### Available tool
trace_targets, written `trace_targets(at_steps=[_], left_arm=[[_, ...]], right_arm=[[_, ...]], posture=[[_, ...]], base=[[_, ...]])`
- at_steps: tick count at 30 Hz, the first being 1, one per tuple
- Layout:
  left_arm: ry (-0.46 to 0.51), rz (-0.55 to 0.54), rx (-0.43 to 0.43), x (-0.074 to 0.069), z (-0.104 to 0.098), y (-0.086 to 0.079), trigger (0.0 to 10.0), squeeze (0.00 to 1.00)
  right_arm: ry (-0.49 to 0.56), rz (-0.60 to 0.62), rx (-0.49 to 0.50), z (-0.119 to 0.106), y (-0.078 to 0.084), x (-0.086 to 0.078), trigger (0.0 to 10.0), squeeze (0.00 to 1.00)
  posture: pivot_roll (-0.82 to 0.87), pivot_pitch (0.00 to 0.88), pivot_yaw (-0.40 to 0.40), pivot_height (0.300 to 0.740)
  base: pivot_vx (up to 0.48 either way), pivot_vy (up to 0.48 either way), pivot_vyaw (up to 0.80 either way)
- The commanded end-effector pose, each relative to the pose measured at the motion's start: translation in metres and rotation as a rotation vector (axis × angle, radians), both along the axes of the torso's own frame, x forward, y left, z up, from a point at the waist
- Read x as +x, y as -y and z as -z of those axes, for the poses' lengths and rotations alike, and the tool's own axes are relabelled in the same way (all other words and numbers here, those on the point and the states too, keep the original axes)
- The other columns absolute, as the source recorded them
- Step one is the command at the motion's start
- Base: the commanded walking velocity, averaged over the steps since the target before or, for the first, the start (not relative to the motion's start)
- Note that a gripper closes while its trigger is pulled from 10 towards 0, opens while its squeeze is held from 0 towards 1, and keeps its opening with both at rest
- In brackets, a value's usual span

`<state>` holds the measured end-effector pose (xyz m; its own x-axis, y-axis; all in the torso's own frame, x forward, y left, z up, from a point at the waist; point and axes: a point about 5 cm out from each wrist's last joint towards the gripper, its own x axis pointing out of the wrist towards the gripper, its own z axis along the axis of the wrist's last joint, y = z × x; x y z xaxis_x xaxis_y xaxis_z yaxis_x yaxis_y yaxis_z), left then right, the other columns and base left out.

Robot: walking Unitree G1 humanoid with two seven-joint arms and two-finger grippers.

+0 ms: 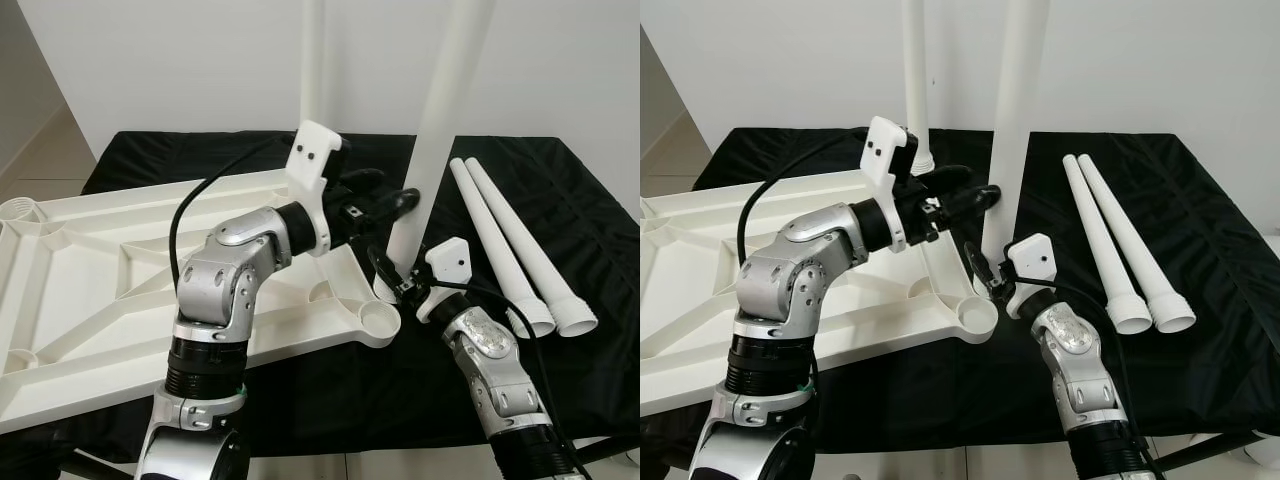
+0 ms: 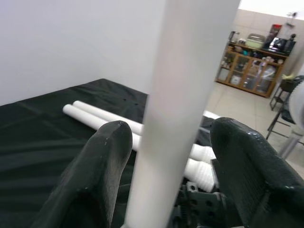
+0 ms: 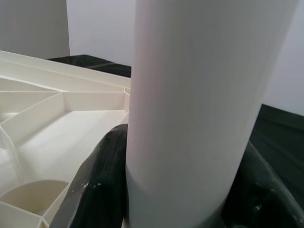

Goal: Building children table

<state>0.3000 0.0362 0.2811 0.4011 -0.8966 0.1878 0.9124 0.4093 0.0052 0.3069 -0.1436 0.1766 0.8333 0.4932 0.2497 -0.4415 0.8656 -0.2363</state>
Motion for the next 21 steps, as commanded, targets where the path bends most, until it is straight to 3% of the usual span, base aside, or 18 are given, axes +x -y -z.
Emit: trace_targets(at_steps=[1, 21], left_arm=[[0.028, 0.095, 0.004, -0.007, -0.004, 0.005, 10.0, 0.00], [0.066, 0.104, 0.012, -0.003, -0.013, 0.020, 10.0, 0.00]], right_arm=[[0.014, -0.009, 0.008, -0.002, 0.002, 0.001, 10.0, 0.00], [-0.021, -0.173, -0.075, 0.005, -0.013, -0.004, 10.0, 0.00]], posture=[[-0.11, 0.041, 0.016, 0.740], [-0.12, 0.018, 0.016, 0.740]], base=[[0.000, 0.000, 0.00], [0.000, 0.000, 0.00]])
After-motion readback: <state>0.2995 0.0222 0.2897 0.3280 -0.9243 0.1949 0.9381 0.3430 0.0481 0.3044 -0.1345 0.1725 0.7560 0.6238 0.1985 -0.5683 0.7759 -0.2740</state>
